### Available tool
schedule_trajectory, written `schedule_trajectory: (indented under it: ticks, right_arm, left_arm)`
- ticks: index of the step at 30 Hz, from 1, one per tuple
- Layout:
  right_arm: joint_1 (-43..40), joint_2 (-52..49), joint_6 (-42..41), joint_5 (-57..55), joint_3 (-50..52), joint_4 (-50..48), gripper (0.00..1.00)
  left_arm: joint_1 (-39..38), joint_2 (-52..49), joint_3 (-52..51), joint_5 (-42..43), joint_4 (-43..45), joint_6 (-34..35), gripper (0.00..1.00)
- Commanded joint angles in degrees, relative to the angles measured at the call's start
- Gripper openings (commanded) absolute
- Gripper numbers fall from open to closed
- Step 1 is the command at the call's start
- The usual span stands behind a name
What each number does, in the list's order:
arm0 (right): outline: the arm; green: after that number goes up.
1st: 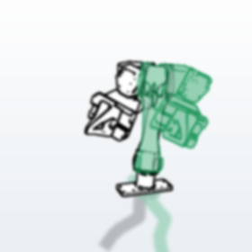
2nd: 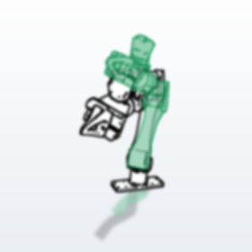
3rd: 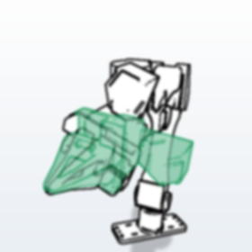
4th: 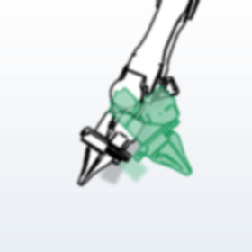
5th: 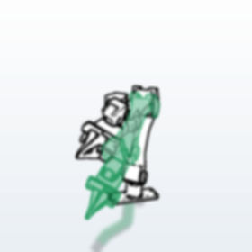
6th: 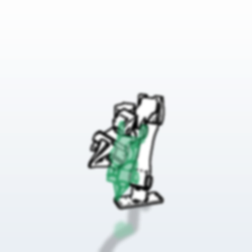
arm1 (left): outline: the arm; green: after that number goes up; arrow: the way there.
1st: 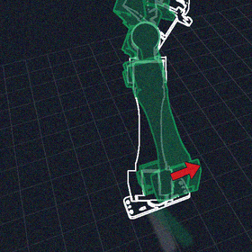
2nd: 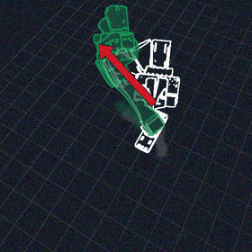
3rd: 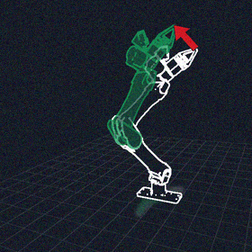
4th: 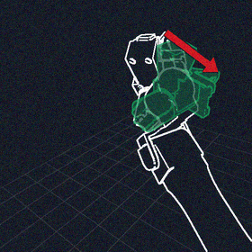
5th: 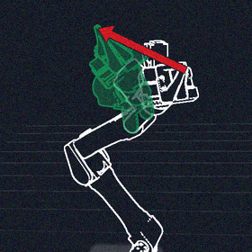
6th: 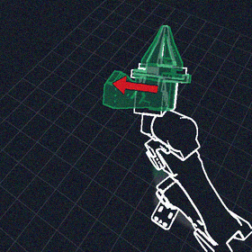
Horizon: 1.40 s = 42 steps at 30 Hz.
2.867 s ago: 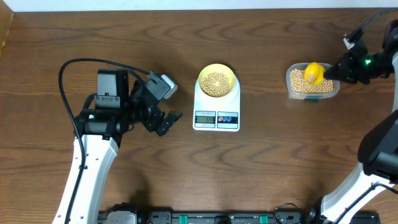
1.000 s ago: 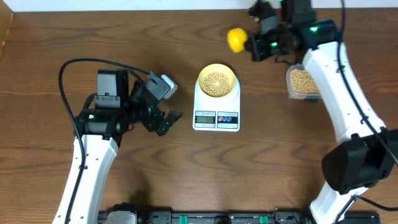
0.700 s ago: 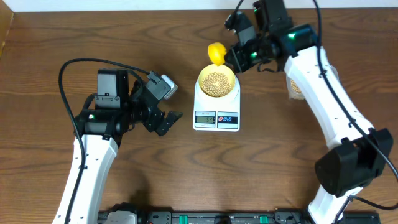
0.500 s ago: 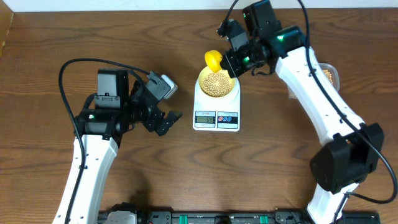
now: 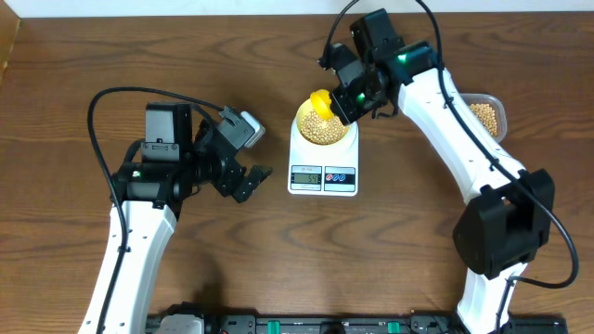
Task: Scoop item into bowl and weigh 50g on scale
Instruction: 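Lift the filled scoop and carry it over the yellow bowl, then tip the scoop to pour soybeans into the yellow bowl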
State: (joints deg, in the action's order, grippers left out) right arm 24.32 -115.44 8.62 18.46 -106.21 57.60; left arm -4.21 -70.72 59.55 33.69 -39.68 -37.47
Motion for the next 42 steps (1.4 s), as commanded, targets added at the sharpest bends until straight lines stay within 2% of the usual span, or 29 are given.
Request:
schedule_trajectory:
  ticks: [1,42]
  right_arm:
    - [0.7,-1.9,1.8,-0.6,0.2,0.3,0.01]
    - [2.4,-4.9,2.8,-0.5,0.3,2.2,0.01]
  left_arm:
    - [0.3,-0.1,-0.6,-0.3,-0.1,0.0,0.97]
    - [0.3,-0.1,-0.6,-0.3,-0.1,0.1,0.98]
